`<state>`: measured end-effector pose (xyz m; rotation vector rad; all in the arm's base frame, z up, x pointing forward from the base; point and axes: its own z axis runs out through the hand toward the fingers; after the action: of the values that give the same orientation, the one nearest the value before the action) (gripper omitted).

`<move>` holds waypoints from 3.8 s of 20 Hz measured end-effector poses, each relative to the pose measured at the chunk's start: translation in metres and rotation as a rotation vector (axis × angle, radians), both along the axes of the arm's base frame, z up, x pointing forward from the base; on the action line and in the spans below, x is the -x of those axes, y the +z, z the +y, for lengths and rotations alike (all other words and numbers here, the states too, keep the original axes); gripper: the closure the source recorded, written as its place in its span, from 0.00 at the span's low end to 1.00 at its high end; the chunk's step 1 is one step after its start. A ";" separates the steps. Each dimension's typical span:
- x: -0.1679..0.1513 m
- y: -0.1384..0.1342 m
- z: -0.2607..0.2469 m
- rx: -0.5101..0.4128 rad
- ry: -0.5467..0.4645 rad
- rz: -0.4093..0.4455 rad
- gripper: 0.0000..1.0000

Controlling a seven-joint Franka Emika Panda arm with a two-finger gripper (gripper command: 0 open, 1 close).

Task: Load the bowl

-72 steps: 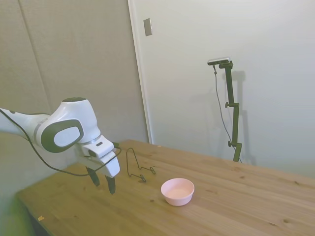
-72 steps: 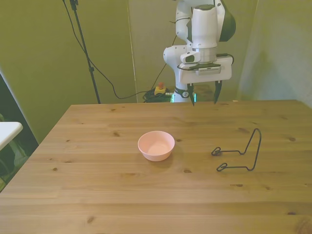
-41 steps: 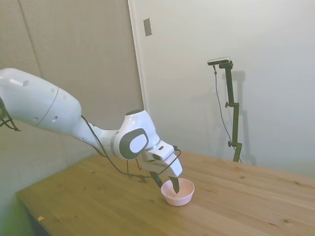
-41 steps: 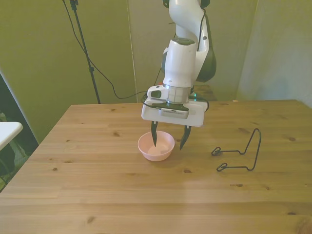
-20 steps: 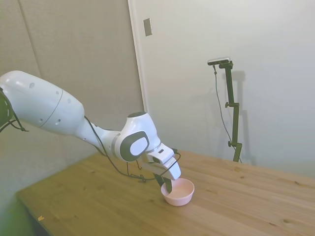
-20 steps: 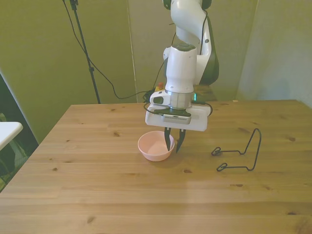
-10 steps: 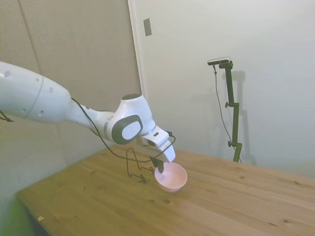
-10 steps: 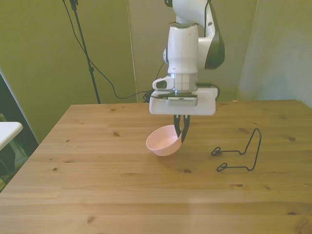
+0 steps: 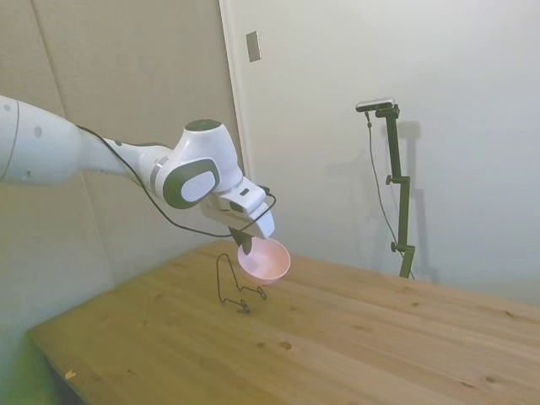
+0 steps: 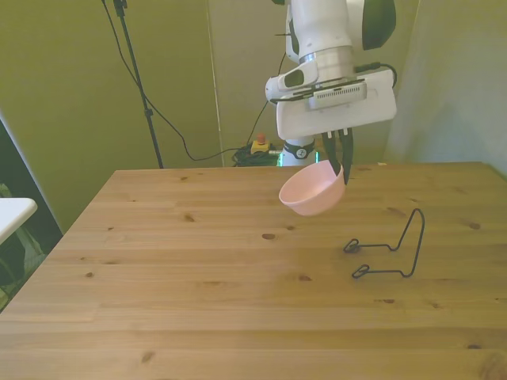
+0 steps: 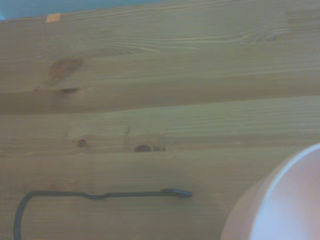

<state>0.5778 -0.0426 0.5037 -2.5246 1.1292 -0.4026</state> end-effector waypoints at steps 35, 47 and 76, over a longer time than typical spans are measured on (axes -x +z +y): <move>-0.025 -0.108 0.028 -0.537 0.322 -0.184 1.00; -0.026 -0.112 0.023 -0.544 0.315 -0.184 1.00; 0.001 -0.067 0.012 -0.463 0.247 -0.151 0.00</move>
<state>0.5770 -0.0308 0.4365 -2.1472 0.7385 -0.2287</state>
